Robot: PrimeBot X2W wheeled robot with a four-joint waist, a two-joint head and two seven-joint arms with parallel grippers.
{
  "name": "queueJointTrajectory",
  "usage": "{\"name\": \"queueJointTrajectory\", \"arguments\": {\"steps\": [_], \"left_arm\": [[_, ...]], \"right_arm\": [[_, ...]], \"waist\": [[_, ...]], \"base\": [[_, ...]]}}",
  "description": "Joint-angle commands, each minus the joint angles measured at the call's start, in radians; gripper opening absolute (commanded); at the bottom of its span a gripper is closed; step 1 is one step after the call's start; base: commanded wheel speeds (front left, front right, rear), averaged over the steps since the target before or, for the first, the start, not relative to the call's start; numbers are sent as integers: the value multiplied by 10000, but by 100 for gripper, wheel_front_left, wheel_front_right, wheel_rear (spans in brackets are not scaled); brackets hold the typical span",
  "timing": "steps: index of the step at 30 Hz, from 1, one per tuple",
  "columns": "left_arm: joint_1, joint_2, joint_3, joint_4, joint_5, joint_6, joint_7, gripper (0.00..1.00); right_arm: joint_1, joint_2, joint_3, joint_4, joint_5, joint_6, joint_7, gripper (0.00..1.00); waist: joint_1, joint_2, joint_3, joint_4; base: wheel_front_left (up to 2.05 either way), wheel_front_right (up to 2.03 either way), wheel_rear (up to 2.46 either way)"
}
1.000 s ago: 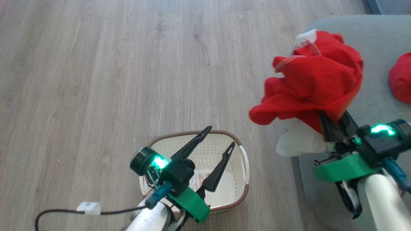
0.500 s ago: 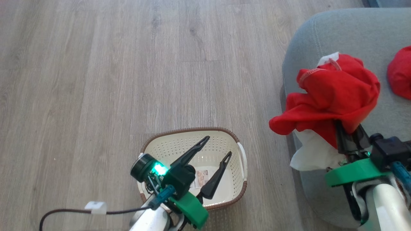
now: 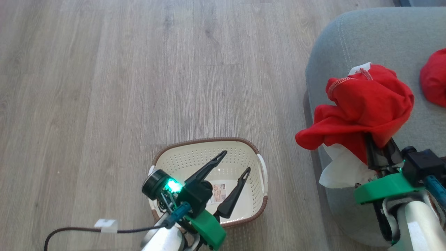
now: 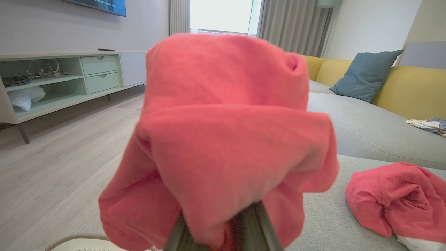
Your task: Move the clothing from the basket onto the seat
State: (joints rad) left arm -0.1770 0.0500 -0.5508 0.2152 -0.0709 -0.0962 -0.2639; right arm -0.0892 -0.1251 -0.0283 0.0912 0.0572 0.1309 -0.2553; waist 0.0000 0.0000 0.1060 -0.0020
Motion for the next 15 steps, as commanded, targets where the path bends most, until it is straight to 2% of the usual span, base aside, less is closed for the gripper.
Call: {"name": "queueJointTrajectory", "arguments": {"steps": [1,7,15], "left_arm": [[-89,3,303,-252,-15,49,22,100],[-110,3,407,-279,-29,83,22,100],[-214,3,403,-251,140,-20,22,100]], "right_arm": [[-214,-38,176,-321,74,-2,-65,0],[-296,-84,59,-393,71,-2,-65,0],[-461,20,-186,-532,77,-2,-65,0]], "waist": [[0,0,10,-20],[0,0,88,-362],[0,0,348,-1560]], "base": [[0,0,0],[0,0,0],[0,0,0]]}}
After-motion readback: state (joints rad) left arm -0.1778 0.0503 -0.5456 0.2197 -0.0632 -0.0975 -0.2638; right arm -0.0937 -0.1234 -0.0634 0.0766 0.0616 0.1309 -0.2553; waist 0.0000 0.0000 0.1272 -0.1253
